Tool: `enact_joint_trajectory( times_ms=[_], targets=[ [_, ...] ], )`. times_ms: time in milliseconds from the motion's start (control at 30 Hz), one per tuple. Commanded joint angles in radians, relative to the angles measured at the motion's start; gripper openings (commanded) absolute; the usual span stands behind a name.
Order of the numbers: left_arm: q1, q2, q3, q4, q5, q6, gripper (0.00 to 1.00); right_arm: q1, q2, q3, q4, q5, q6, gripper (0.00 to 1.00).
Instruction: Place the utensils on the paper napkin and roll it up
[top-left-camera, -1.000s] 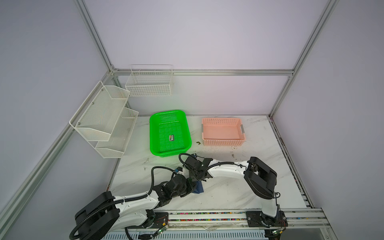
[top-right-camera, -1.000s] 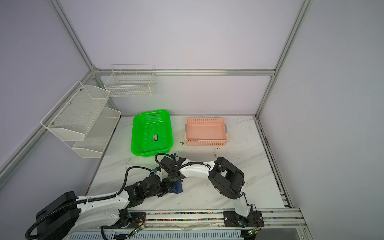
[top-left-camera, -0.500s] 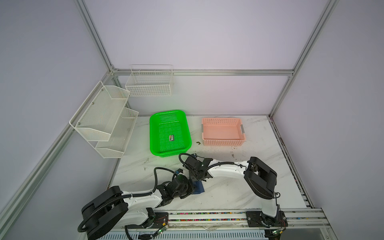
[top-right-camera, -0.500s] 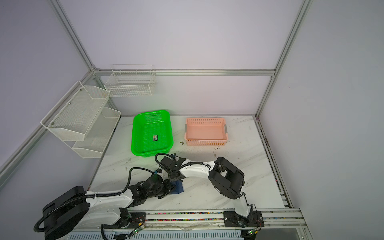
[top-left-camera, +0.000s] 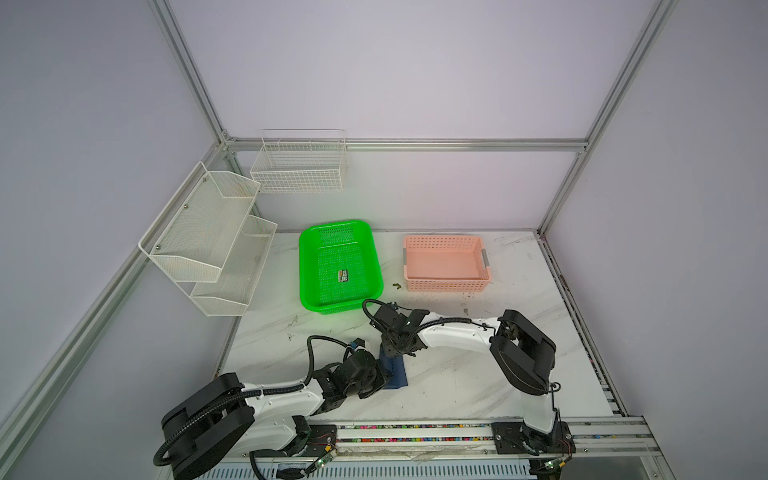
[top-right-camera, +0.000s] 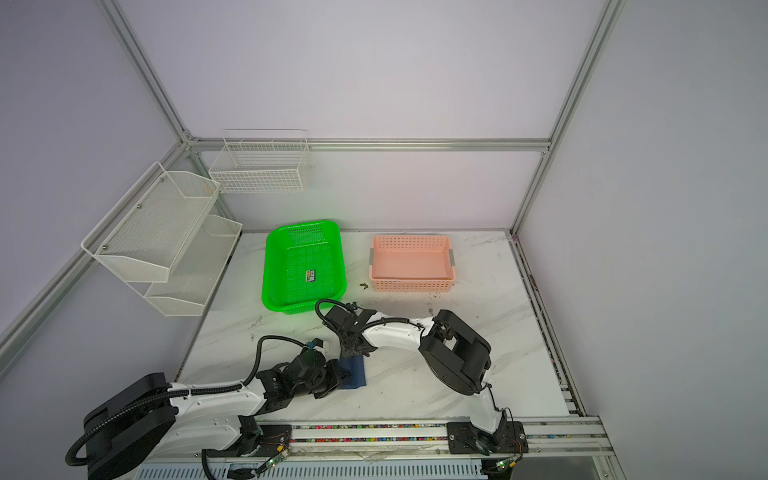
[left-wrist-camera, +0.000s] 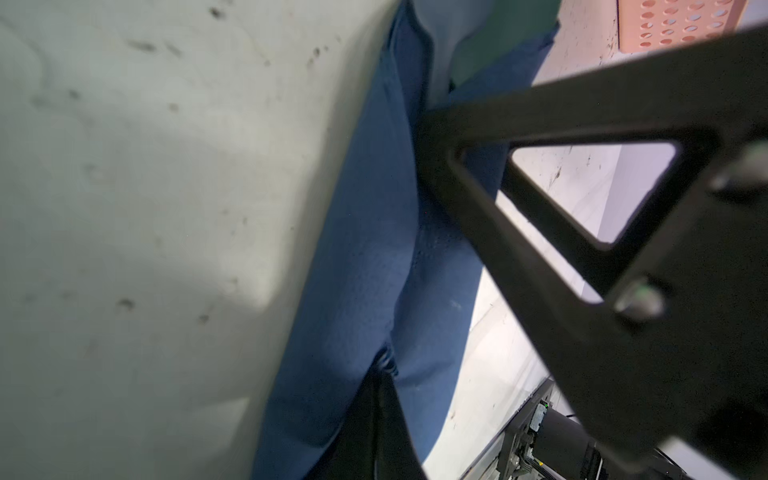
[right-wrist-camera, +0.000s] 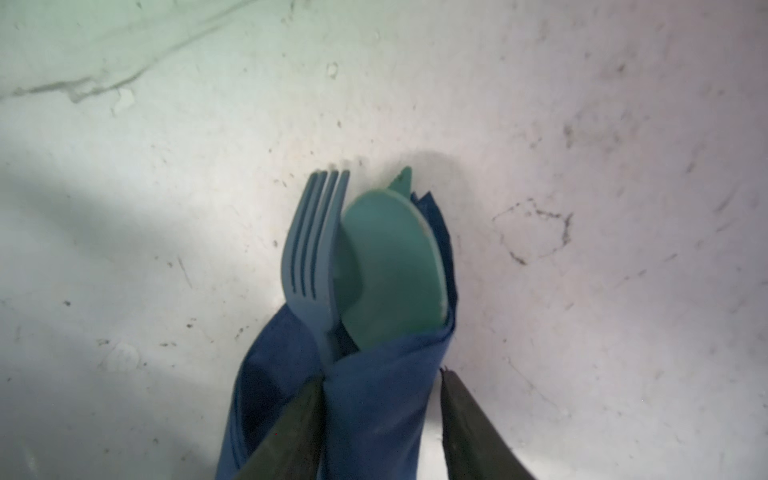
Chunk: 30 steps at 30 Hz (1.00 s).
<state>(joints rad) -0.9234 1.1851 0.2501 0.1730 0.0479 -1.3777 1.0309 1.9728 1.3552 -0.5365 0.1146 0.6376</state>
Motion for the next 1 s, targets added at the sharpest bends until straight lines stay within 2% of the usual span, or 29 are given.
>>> enact_joint_trajectory(
  times_ms=[0,200,333,533,833,967],
  targets=[
    [-0.002,0.01,0.043,-0.068,-0.011,-0.012,0.0,-0.021,-0.021,0.033,-0.024,-0.016,-0.045,0.46],
    [0.0,0.007,0.041,-0.065,-0.013,-0.013,0.0,-0.032,-0.032,0.048,-0.027,-0.024,-0.07,0.42],
    [0.001,0.004,0.037,-0.067,-0.014,-0.017,0.0,-0.035,-0.069,0.051,-0.02,-0.026,-0.087,0.3],
    [0.003,0.01,0.037,-0.063,-0.015,-0.018,0.0,-0.035,-0.104,0.042,0.017,-0.107,-0.104,0.17],
    [0.004,0.022,0.037,-0.056,-0.008,-0.018,0.0,-0.035,-0.119,0.003,0.029,-0.095,-0.097,0.16],
    [0.004,0.015,0.036,-0.061,-0.01,-0.02,0.0,-0.035,-0.103,-0.011,0.061,-0.164,-0.134,0.05]
  ],
)
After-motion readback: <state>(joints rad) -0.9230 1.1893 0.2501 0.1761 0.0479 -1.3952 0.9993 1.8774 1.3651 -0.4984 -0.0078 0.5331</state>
